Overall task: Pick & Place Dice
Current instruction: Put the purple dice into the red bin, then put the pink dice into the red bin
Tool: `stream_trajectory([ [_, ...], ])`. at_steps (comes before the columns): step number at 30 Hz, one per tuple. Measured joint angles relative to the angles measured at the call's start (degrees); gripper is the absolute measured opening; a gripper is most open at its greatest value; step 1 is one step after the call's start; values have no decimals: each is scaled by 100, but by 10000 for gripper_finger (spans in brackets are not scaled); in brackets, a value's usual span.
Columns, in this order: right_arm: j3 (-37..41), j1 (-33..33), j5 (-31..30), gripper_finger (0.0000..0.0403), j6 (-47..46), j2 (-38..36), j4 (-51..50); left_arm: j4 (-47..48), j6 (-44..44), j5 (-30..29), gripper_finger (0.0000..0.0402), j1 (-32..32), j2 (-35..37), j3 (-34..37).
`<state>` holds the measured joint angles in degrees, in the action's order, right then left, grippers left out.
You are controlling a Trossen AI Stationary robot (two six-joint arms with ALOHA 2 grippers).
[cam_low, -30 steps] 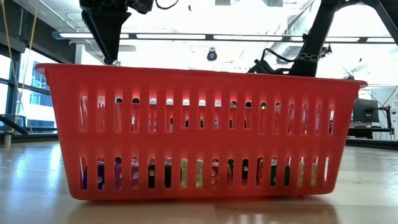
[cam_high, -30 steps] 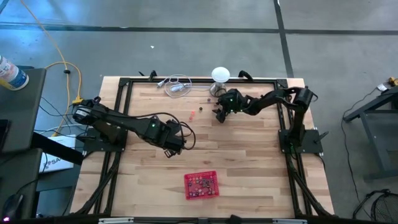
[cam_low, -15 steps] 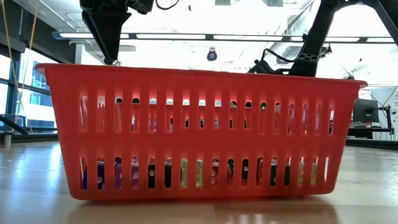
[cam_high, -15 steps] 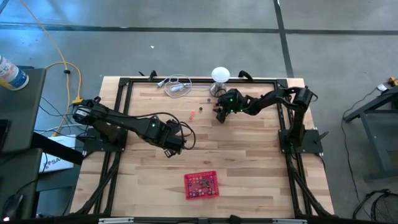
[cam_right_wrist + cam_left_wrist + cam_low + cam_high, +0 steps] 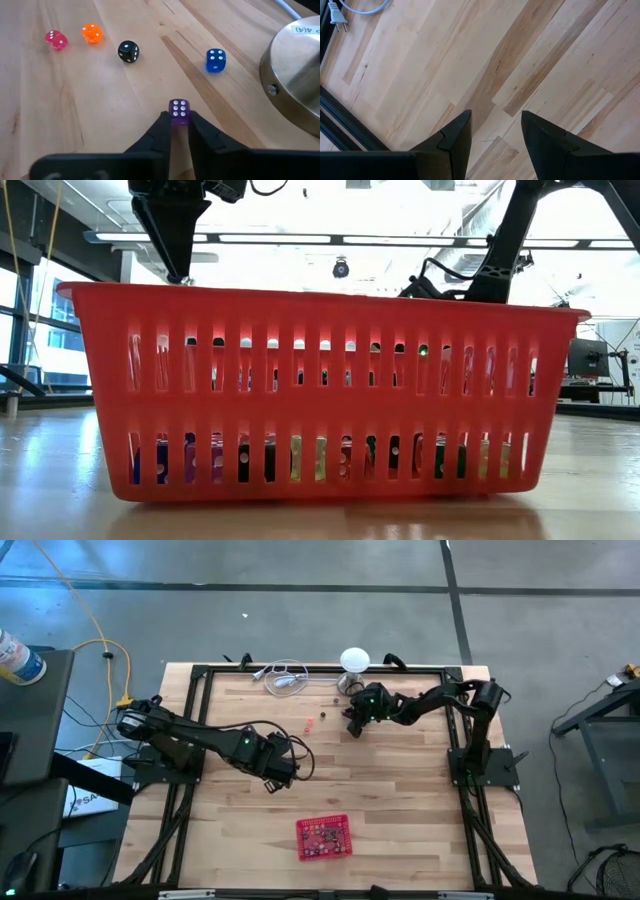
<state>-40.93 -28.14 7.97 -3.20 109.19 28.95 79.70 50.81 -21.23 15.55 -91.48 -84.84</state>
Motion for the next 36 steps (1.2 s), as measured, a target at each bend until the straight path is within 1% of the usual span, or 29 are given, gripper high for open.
stream_trajectory([
  [3,0,0,-9,45,0,2,-2,2,0,2,163,0,0,0],
  [5,0,0,-11,48,-2,2,-2,4,-2,0,163,0,0,0],
  [12,4,7,-9,26,-99,-61,-31,90,-2,2,163,0,0,0],
  [18,28,119,28,23,-125,-365,-123,188,-4,4,163,0,0,0],
  [23,22,359,-12,19,-115,-874,-248,217,-42,4,163,0,17,0],
  [29,15,920,-31,1,-52,-1895,-903,-85,-261,6,163,-83,37,2],
  [32,15,1276,-262,0,36,-2463,-1251,-363,-323,3,163,-87,37,2],
  [36,9,1634,-635,0,4,-3080,-1695,-457,-256,13,163,-75,37,2],
])
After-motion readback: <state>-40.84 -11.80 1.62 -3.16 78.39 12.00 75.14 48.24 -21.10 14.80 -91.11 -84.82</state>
